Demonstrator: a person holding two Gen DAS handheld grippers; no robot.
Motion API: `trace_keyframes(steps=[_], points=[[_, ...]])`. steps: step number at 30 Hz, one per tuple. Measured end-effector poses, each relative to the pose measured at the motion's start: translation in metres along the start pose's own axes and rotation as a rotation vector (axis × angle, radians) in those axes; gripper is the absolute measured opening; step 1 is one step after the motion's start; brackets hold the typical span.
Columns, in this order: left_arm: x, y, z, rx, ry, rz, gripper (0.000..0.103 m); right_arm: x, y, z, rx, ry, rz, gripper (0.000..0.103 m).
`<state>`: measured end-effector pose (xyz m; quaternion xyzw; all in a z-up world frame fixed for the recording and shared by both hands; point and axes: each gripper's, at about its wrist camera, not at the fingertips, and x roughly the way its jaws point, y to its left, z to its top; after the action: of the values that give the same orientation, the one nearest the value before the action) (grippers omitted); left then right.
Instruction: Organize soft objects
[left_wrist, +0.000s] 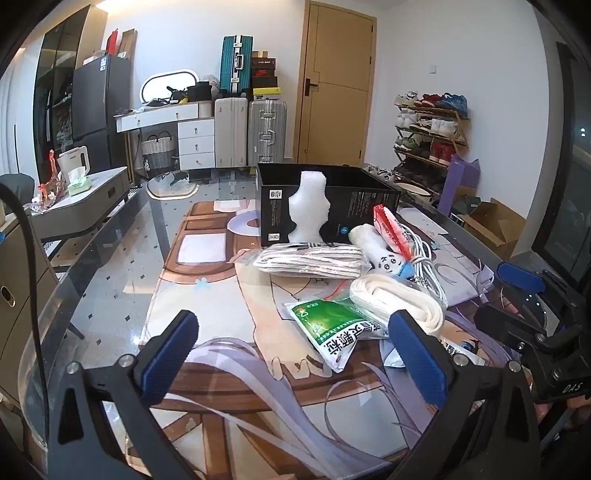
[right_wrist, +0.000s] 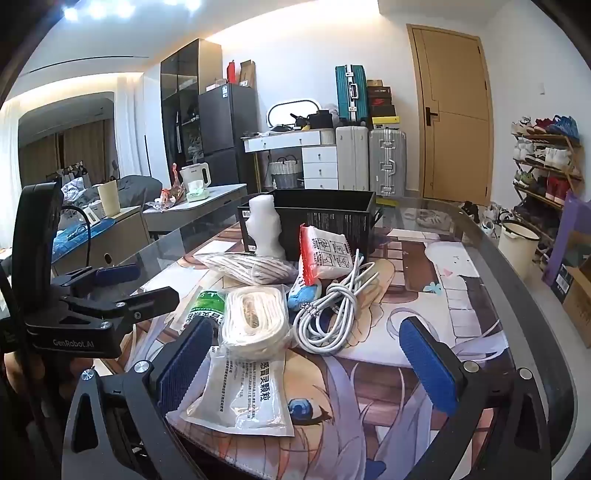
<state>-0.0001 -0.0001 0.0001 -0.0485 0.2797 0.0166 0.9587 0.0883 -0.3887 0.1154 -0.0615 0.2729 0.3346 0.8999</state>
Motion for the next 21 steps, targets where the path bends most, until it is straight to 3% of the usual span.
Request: trace_keyframes(steps=[21], points=[[-0.0018, -0.0067, 0.0026, -0.003, -0.002, -0.006, 0.103, 0.0005, 0.0023, -0.0011, -0.013, -0.005, -0.002, 0.102]])
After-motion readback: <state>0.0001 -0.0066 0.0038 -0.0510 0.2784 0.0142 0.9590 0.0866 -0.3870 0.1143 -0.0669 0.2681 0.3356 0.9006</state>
